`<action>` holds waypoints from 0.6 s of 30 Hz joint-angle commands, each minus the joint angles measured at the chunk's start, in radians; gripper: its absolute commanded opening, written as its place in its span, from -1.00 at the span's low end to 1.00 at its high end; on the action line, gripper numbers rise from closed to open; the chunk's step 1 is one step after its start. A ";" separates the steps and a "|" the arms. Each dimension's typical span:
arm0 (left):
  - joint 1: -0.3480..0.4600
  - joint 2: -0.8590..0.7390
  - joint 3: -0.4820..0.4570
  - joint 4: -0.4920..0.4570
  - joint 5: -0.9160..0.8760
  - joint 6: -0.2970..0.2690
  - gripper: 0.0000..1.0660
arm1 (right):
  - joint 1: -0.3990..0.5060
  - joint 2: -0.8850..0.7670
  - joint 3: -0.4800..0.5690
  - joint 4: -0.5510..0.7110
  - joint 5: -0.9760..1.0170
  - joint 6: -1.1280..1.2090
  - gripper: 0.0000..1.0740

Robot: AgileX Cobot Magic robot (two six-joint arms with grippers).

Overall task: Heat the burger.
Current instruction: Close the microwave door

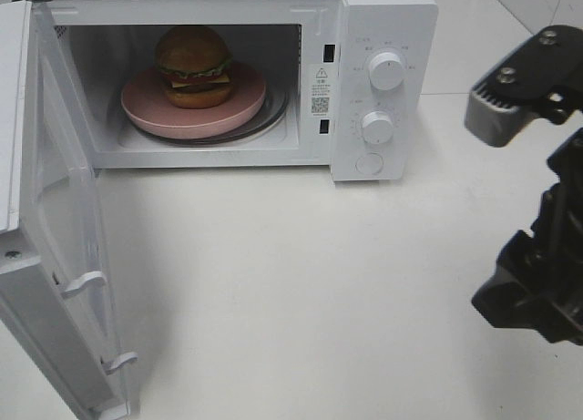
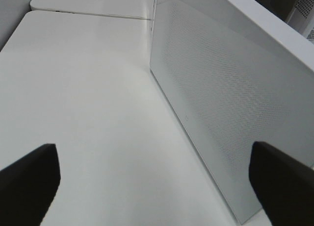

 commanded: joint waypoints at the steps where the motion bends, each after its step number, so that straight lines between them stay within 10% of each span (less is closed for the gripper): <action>1: 0.001 -0.021 0.001 0.001 -0.009 0.000 0.87 | 0.000 -0.052 0.004 0.006 0.051 0.014 0.42; 18: 0.001 -0.021 0.001 0.001 -0.009 0.000 0.87 | -0.128 -0.370 0.009 0.005 0.173 0.032 0.42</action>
